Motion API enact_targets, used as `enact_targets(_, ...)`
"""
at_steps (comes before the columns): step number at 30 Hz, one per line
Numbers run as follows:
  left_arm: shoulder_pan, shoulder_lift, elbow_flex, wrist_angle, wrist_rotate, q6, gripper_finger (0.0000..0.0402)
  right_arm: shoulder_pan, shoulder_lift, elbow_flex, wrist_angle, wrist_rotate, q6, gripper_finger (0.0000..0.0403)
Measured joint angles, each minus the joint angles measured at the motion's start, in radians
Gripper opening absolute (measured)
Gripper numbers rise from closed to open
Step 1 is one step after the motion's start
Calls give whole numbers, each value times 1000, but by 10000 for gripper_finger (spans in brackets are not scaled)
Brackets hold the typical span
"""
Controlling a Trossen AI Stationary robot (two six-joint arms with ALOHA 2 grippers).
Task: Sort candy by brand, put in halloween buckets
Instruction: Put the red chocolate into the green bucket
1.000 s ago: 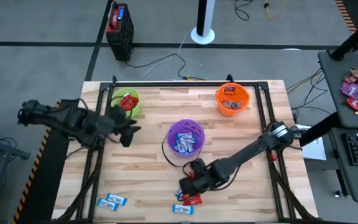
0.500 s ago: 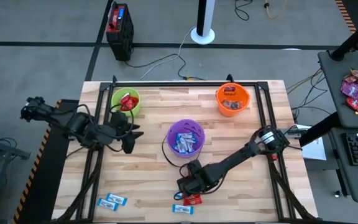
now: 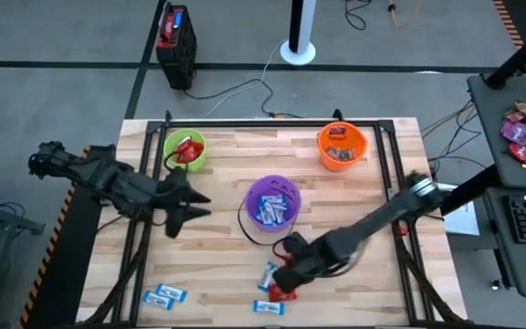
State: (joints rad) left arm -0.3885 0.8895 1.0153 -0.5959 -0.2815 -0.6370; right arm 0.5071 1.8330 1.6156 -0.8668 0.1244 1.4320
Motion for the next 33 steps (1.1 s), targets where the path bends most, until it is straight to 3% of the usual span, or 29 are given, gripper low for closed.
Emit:
enact_targets(3, -2, -4, -7, 107, 45, 61, 171, -2, -113, 0, 94, 76, -141, 30)
enact_targets(6, 0, 12, -29, 213, 42, 82, 171, -31, -202, 1, 219, 268, -297, 30)
enact_targets(10, -3, 65, -57, 345, 37, 85, 171, -81, -250, 1, 479, 496, -663, 29)
enact_targets(13, -3, 122, -71, 481, 32, 94, 171, -118, -247, 1, 676, 600, -899, 29)
enact_targets(17, -3, 192, -67, 566, -48, 112, 171, -171, -246, 1, 783, 621, -1005, 29)
enact_targets(27, 4, 256, -17, 582, -281, 106, 217, -183, -244, 1, 778, 582, -1077, 29)
enact_targets(33, 5, 291, 7, 647, -245, 195, 229, -191, -244, 1, 775, 583, -1101, 29)
